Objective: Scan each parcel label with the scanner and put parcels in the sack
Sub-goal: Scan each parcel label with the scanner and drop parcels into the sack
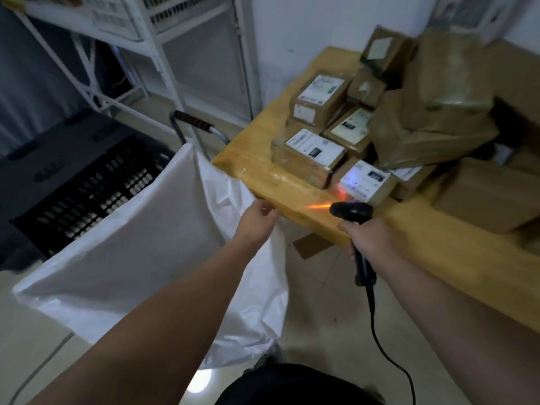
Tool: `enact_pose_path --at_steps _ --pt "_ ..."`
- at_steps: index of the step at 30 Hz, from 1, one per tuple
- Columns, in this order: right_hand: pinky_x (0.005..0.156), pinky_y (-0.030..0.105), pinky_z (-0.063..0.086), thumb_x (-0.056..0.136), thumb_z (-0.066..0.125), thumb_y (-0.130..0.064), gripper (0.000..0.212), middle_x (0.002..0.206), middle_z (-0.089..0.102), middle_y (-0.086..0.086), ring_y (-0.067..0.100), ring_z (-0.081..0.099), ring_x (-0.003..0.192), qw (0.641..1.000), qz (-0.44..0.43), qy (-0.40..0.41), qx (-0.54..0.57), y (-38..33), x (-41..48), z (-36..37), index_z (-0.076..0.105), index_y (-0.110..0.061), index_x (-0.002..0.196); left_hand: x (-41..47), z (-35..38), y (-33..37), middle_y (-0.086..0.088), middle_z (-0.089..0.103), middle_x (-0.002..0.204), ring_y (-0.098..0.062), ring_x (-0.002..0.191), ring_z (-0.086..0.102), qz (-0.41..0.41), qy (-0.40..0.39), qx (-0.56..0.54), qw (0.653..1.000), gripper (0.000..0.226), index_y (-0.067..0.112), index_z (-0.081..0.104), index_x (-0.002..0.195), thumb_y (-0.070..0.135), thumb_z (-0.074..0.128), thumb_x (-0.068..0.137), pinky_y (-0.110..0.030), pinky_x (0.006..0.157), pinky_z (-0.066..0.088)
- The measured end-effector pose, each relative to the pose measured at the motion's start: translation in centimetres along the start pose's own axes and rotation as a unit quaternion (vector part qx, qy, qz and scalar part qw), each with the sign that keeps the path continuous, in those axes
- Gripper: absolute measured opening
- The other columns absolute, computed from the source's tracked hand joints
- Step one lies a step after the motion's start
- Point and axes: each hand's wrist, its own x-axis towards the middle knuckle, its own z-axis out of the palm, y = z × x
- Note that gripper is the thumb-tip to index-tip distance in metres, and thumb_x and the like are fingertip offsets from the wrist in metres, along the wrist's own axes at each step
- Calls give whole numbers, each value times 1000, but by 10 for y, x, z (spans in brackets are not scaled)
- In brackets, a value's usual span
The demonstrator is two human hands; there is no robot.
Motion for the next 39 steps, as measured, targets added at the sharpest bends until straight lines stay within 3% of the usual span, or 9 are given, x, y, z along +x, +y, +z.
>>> enact_pose_path --at_steps 4,9,12,15,19,26,31,36,39 --pt "54 34 46 84 69 -22 34 52 55 15 28 53 46 999 12 27 38 20 -5 -71 56 -2 59 -16 54 48 -7 58 123 -19 101 53 25 -49 -6 998 38 12 53 130 30 56 96 -31 85 43" --pt "50 31 46 85 70 -18 24 60 55 15 26 52 47 990 24 83 116 48 -11 -176 59 0 75 -41 140 110 -2 60 111 -15 93 54 86 -95 4 992 36 12 53 129 27 55 97 -26 77 41" --pt "51 32 50 84 71 -20 23 61 58 15 26 56 50 983 21 118 138 69 -15 -230 63 1 80 -56 193 137 -3 58 120 -18 104 54 104 -133 6 986 39 12 52 132 29 55 97 -28 86 41" --pt "53 33 49 84 71 -20 24 59 57 14 26 55 49 977 22 141 158 93 -21 -279 62 1 76 -72 244 156 -2 58 118 -17 99 51 115 -162 23 980 39 14 51 132 30 55 97 -27 85 39" --pt "53 32 47 86 69 -17 22 59 54 15 26 51 49 966 25 173 188 119 -25 -328 60 1 76 -88 295 177 -1 54 111 -16 98 50 118 -187 36 975 39 13 49 133 29 54 98 -26 83 37" --pt "53 32 47 87 67 -13 15 60 52 12 22 51 52 950 25 197 240 153 -4 -367 61 -1 80 -82 346 197 -6 58 121 -17 103 53 134 -198 49 970 38 11 50 130 25 58 96 -26 87 41" --pt "59 36 45 85 66 -5 17 53 48 9 25 49 54 936 -58 262 227 148 15 -387 59 1 71 -70 369 229 -1 52 127 -11 110 53 243 -170 35 954 37 17 52 129 25 60 94 -27 96 44" --pt "61 30 51 86 69 -13 5 68 58 4 18 58 65 903 -139 327 241 111 22 -431 65 -10 87 -65 383 294 5 44 131 -8 120 45 341 -195 39 919 45 19 46 136 28 60 94 -26 102 40" --pt "57 30 48 82 71 -18 19 75 56 4 17 55 67 879 -136 336 311 94 28 -471 62 -7 94 -66 394 330 2 37 141 -14 129 40 380 -207 77 899 54 21 39 143 37 58 94 -37 109 38"
